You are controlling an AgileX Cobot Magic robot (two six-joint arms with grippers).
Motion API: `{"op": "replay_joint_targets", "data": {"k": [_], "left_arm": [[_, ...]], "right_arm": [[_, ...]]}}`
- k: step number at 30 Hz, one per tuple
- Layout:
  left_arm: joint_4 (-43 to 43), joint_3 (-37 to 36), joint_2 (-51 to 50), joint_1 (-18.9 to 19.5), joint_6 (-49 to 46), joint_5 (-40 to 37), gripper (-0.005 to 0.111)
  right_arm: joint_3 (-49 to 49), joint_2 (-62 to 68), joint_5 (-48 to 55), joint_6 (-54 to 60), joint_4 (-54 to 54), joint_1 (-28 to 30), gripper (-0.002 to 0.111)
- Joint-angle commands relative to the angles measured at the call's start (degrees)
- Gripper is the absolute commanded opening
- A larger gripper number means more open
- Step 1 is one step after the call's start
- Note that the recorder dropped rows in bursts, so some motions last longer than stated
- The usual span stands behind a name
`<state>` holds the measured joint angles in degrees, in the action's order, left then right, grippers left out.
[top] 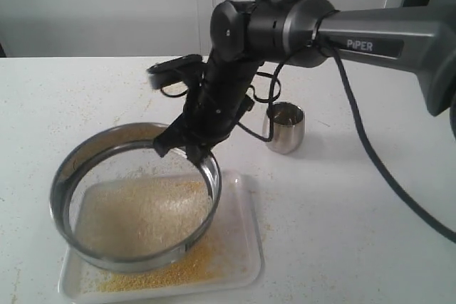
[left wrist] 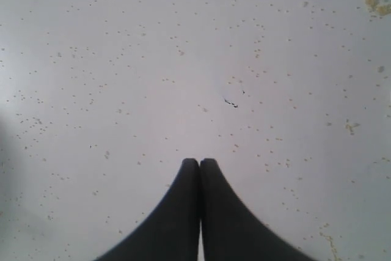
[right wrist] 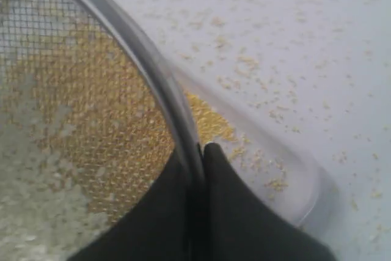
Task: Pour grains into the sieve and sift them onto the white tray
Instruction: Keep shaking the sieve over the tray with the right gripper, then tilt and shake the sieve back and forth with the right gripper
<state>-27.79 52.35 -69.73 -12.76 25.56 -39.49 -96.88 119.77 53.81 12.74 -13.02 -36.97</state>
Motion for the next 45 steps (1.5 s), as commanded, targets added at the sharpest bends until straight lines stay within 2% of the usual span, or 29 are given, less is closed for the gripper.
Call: {"op": "replay_joint_targets", "data": {"k": [1, 3, 5, 9, 11, 12, 13, 14, 15, 16, 18, 19, 20, 23, 25, 26, 28, 29, 31, 32, 33, 35, 36, 37, 39, 40, 41, 42, 45], "left_arm": [[-0.1, -0.4, 0.5, 0.1, 0.2, -0.6, 0.0], [-0.1, -0.4, 0.5, 0.1, 0.2, -0.6, 0.0], [-0.1, -0.4, 0.5, 0.1, 0.2, -0.6, 0.0], [-0.1, -0.4, 0.5, 0.1, 0.2, -0.6, 0.0], [-0.1, -0.4, 0.5, 0.1, 0.2, -0.6, 0.0], [-0.1, -0.4, 0.5, 0.1, 0.2, -0.6, 0.0], [-0.1, -0.4, 0.5, 0.1, 0.2, -0.6, 0.0], [-0.1, -0.4, 0.5, 0.1, 0.2, -0.6, 0.0], [-0.1, -0.4, 0.5, 0.1, 0.2, -0.6, 0.0], [-0.1, -0.4, 0.5, 0.1, 0.2, -0.6, 0.0], [-0.1, -0.4, 0.5, 0.1, 0.2, -0.6, 0.0], [-0.1, -0.4, 0.5, 0.1, 0.2, -0.6, 0.0], [-0.1, -0.4, 0.5, 0.1, 0.2, -0.6, 0.0], [-0.1, -0.4, 0.5, 0.1, 0.2, -0.6, 0.0], [-0.1, -0.4, 0.5, 0.1, 0.2, -0.6, 0.0], [-0.1, -0.4, 0.5, 0.1, 0.2, -0.6, 0.0], [-0.1, -0.4, 0.5, 0.1, 0.2, -0.6, 0.0], [-0.1, -0.4, 0.5, 0.1, 0.2, -0.6, 0.0], [-0.1, -0.4, 0.5, 0.1, 0.2, -0.6, 0.0], [-0.1, -0.4, 0.5, 0.1, 0.2, -0.6, 0.0], [-0.1, -0.4, 0.5, 0.1, 0.2, -0.6, 0.0], [-0.1, -0.4, 0.5, 0.1, 0.2, -0.6, 0.0], [-0.1, -0.4, 0.5, 0.1, 0.2, -0.6, 0.0], [-0.1, -0.4, 0.5, 0.1, 0.2, -0.6, 0.0], [-0.1, -0.4, 0.5, 0.1, 0.2, -0.6, 0.0], [-0.1, -0.4, 0.5, 0.1, 0.2, -0.6, 0.0], [-0.1, -0.4, 0.5, 0.1, 0.2, -0.6, 0.0], [-0.1, -0.4, 0.5, 0.1, 0.2, -0.6, 0.0], [-0.1, -0.4, 0.5, 0.1, 0.2, -0.6, 0.0]], "right_arm": [[-0.3, -1.2, 0.5, -6.0, 9.4, 1.0, 0.0], [-0.3, -1.2, 0.3, -16.3, 14.7, 2.1, 0.0], [-0.3, -1.2, -0.2, -19.3, 13.6, 2.3, 0.0], [-0.3, -1.1, 0.9, -2.5, -0.9, 0.1, 0.0], [-0.3, -1.1, 4.4, 8.9, -0.3, -0.7, 0.0], [-0.3, -1.1, 4.0, 4.8, 4.0, -0.3, 0.0], [-0.3, -1.1, 2.6, -8.9, 13.6, 1.0, 0.0], [-0.3, -1.1, 2.1, -17.3, 16.9, 1.7, 0.0], [-0.3, -1.1, 1.0, -20.5, 14.0, 2.1, 0.0], [-0.3, -1.1, 0.8, -15.3, 9.7, 1.9, 0.0], [-0.3, -1.1, 4.1, 7.5, -4.4, 0.0, 0.0], [-0.3, -1.1, 5.5, 12.1, -3.7, -0.3, 0.0], [-0.3, -1.1, 4.5, 8.2, 1.3, -0.2, 0.0], [-0.3, -1.1, -0.7, -21.4, 15.5, 1.4, 0.0], [-0.3, -1.1, -0.8, -9.8, 6.4, 0.4, 0.0], [-0.3, -1.1, 1.3, 1.8, -1.0, -0.3, 0.0], [-0.3, -1.1, 4.3, 13.8, -4.0, -0.6, 0.0], [-0.3, -1.1, 4.2, 13.4, -2.5, -0.6, 0.0], [-0.3, -1.1, 1.0, 0.1, 6.8, 0.3, 0.0], [-0.3, -1.1, -1.0, -19.9, 15.8, 1.1, 0.0], [-0.3, -1.1, -1.3, -24.5, 17.0, 1.3, 0.0], [-0.3, -1.1, -0.7, -12.7, 8.1, 0.4, 0.0], [-0.3, -1.1, 3.1, 5.2, -0.3, -0.4, 0.0], [-0.3, -1.1, 5.3, 13.4, -1.7, -0.6, 0.0], [-0.3, -1.1, 3.0, 0.2, 8.3, 0.0, 0.0], [-0.3, -1.1, 1.2, -20.4, 17.6, 0.7, 0.0], [-0.3, -1.1, 1.7, -20.7, 17.6, 0.7, 0.0], [-0.3, -1.1, 2.5, -16.7, 14.2, 0.7, 0.0], [-0.3, -1.1, 2.1, 12.2, -13.3, 0.7, 0.0]]}}
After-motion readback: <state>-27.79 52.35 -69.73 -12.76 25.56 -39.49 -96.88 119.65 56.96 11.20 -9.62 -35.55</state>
